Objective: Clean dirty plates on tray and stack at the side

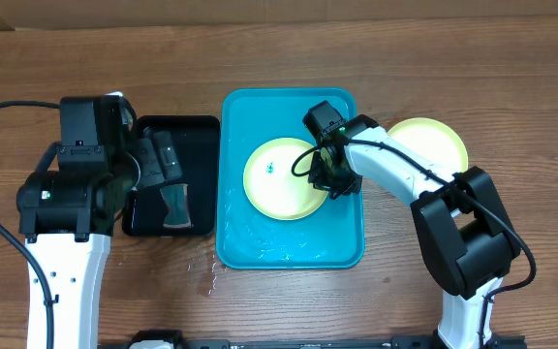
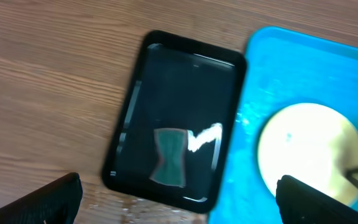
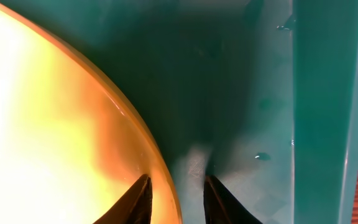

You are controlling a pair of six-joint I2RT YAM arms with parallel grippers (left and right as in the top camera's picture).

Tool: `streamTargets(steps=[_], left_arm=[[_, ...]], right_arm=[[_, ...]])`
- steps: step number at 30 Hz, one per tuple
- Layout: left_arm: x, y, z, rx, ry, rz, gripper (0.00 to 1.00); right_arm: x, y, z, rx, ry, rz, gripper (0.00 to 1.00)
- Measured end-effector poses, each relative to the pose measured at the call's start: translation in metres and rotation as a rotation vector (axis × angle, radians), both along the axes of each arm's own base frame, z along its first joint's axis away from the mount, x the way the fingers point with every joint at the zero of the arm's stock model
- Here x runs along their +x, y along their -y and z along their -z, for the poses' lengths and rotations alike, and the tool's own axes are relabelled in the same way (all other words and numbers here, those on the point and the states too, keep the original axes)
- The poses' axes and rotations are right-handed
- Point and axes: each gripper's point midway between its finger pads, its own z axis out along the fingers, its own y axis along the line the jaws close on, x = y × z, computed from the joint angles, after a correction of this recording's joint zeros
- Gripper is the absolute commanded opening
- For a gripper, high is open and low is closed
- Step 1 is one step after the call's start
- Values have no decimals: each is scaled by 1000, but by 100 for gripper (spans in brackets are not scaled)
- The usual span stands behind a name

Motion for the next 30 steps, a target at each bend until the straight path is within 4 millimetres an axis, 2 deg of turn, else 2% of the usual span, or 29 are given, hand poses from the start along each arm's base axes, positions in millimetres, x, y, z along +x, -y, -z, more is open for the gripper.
streamTargets(steps=[7,11,15,18,24,30], left_arm=[[0,27,3,-129,-13,85,100],[0,32,15,-159,-54,97,79],[-6,34,50,-175,-162,91,69],[-10,33,79,-176,-257,82,56],[-5,27,124,-147,-396,55,61],[9,18,157,-101,-466,23,56]], right_arm=[[0,0,0,-1,0,0,30],[0,0,0,0,0,3,30],[0,0,0,0,0,3,31],[0,0,0,0,0,3,31],[0,0,0,0,-1,4,31],[0,0,0,1,0,4,30]])
